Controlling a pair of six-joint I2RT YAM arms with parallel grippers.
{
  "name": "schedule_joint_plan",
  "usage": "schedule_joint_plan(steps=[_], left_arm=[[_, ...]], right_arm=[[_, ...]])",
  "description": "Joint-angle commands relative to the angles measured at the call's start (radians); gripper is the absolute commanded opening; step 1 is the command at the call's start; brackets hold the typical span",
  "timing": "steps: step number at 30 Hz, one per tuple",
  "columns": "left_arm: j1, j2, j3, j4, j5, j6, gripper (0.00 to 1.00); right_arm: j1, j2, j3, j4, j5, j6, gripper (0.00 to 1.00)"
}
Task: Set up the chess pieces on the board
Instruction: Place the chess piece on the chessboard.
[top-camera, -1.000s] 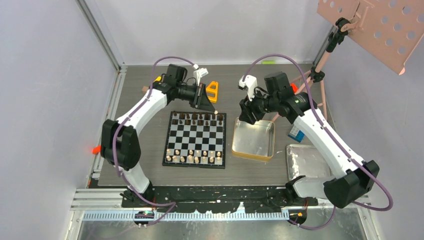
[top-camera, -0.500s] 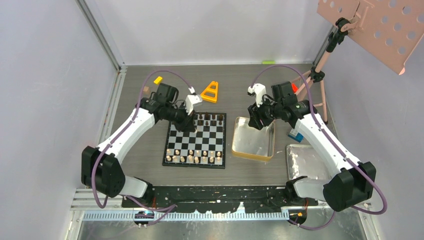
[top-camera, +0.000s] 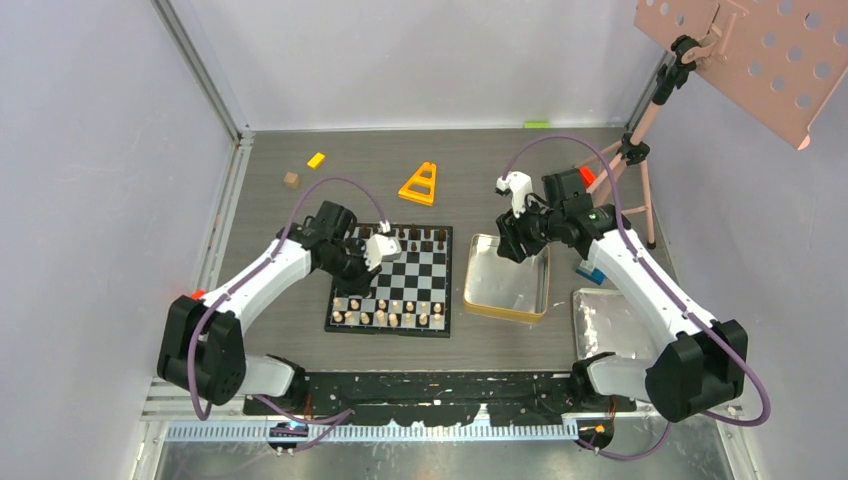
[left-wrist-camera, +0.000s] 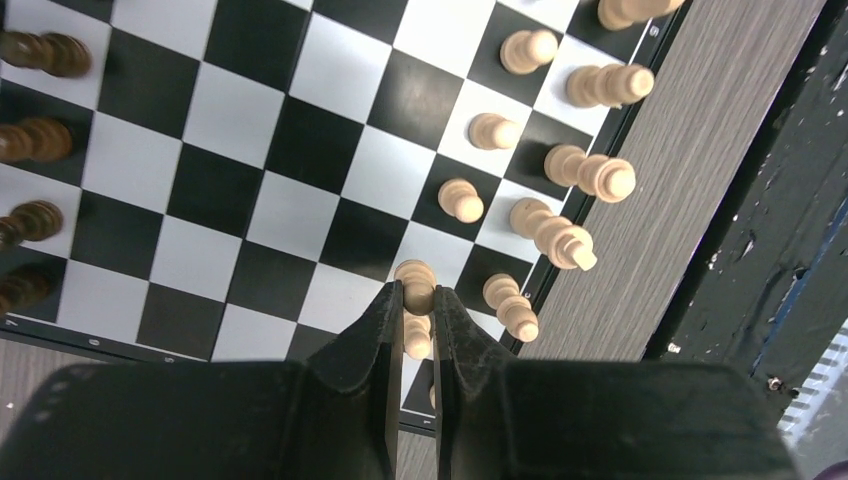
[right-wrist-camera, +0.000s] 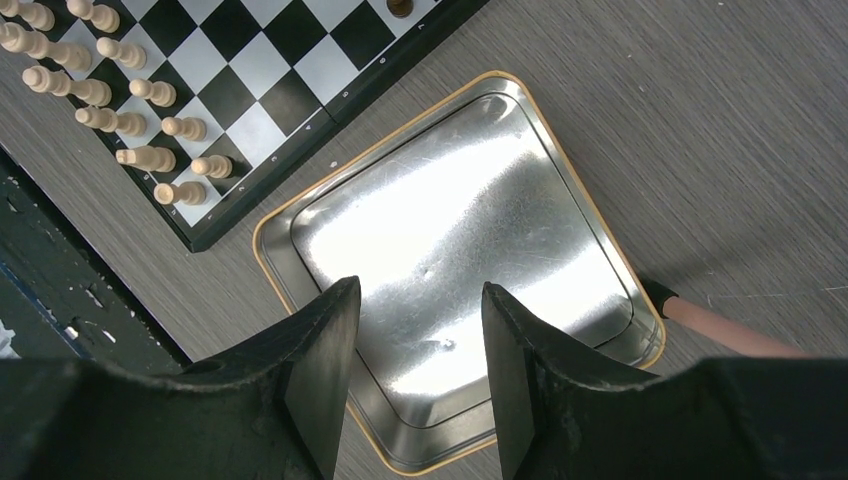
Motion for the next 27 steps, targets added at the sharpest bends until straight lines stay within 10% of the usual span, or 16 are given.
schedule_joint_plan(steps=[1,27], left_arm=[[-0.002,-0.043,-0.037,0.054,-0.015,0.069,0.01],[-0.026,-0.015,-0.121,0.112,-0.001,0.083,0.06]], right_arm=[[-0.007,0.016,0.004,0.036,-0.011,-0.001,0.54],[-0.009,0.044,0.014,0.008,-0.008,0.001,0.54]])
